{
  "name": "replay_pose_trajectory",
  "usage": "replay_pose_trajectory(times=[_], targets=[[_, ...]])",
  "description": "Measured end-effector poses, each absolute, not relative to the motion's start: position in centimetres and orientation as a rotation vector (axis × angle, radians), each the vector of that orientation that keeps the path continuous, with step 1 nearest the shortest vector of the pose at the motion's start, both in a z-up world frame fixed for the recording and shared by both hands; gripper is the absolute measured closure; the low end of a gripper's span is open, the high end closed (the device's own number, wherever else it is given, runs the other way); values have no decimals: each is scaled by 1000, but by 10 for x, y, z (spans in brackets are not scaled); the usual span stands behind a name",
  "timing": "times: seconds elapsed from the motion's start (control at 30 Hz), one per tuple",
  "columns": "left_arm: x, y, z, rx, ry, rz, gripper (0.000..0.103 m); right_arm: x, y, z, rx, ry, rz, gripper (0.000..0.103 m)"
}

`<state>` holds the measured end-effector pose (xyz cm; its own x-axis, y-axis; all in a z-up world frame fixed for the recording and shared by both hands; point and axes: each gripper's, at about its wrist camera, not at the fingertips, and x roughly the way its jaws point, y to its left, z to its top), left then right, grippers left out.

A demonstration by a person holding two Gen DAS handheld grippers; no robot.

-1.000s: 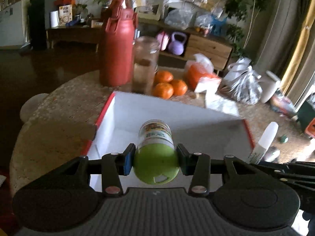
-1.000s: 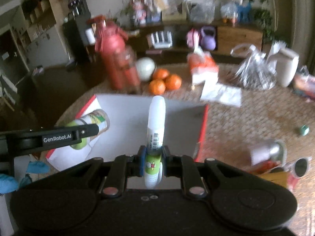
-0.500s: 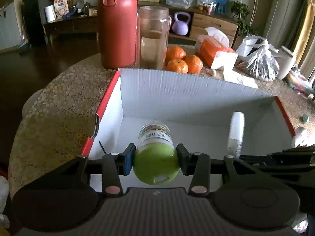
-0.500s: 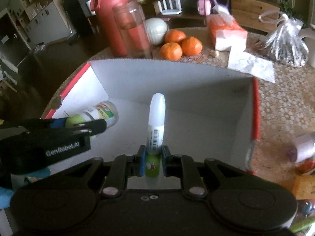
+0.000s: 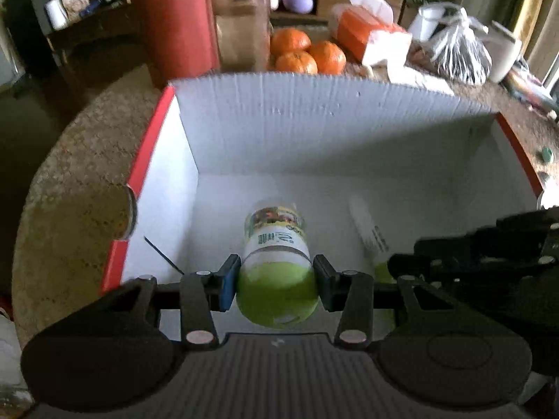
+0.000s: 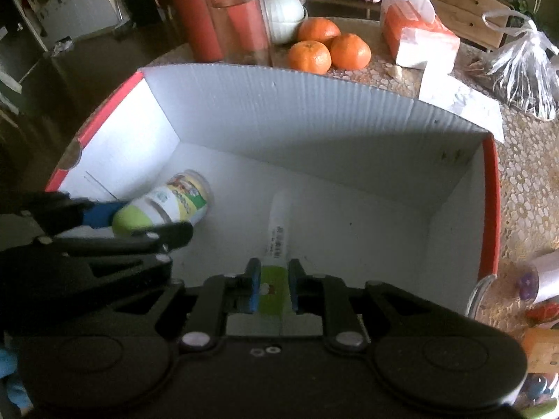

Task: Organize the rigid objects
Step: 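Carry jar and marker into the red box and open both tools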

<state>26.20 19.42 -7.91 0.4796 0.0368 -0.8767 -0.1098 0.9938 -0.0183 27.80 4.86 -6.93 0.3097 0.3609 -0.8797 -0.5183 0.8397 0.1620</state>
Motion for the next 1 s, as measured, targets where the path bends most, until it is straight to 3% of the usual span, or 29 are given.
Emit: replay_pose_trajectory(times=[0.33,0.4,0.47,0.67,0.87,1.0], targets=[[263,190,-88,-49,1145,76,58,270,22,-52,-113,1062,615,69],[262,190,-86,-53,1142,80,56,267,18,-48,-109,1047,626,67],[261,190,-83,-59,1138,83,44,264,15,-43,-99,1034,632,63],[253,186,-68,-59,1098,78,44,252,3,-28,-69,994,650,54],[240,177,-48,-56,1053,82,43,235,-9,-11,-45,952,663,52],[230,169,-29,-56,1014,71,43,222,-18,0,-38,917,665,35]])
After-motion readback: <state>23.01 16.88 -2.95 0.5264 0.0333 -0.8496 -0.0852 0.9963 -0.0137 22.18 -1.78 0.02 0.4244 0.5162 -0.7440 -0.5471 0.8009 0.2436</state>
